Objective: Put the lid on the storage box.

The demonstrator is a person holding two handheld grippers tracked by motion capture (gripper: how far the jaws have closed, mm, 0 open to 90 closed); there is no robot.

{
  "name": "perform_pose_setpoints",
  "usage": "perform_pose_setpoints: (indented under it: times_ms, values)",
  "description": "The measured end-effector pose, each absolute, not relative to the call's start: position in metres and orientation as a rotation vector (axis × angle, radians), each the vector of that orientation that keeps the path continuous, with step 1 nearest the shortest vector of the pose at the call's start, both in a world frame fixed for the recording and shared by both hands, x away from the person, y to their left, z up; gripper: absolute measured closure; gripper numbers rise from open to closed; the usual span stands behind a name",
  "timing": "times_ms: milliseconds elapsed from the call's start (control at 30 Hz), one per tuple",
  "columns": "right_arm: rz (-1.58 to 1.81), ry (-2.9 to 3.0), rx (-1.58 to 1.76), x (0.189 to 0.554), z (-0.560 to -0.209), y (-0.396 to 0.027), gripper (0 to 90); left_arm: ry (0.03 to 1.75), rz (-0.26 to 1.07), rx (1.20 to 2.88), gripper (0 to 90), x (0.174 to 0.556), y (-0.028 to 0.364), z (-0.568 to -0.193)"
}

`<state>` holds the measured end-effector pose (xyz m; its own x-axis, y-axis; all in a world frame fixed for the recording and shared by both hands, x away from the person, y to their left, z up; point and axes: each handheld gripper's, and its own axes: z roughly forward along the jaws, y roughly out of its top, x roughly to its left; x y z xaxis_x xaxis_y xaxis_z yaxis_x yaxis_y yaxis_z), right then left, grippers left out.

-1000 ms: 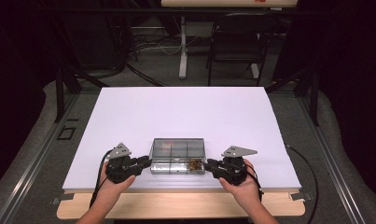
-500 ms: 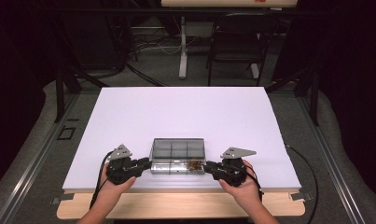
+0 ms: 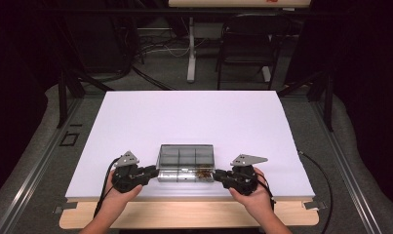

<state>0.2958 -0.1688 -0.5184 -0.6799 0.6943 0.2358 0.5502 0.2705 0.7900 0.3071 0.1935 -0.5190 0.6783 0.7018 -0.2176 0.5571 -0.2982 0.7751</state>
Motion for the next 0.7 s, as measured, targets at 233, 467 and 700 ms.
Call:
perform_pose_setpoints:
  times_ms: [233, 467, 700]
  values:
    - [1.363, 2.392, 1.162, 0.295, -0.520, -0.168, 78.5, 0.978, 0.197, 1.996, 74.7, 0.305, 0.194, -0.523]
    - [1.358, 2.396, 1.170, 0.296, -0.522, -0.167, 78.3, 0.981, 0.170, 2.007, 74.6, 0.305, 0.194, -0.528]
    - [1.350, 2.409, 1.173, 0.297, -0.523, -0.168, 78.1, 0.980, 0.170, 2.017, 74.4, 0.305, 0.193, -0.530]
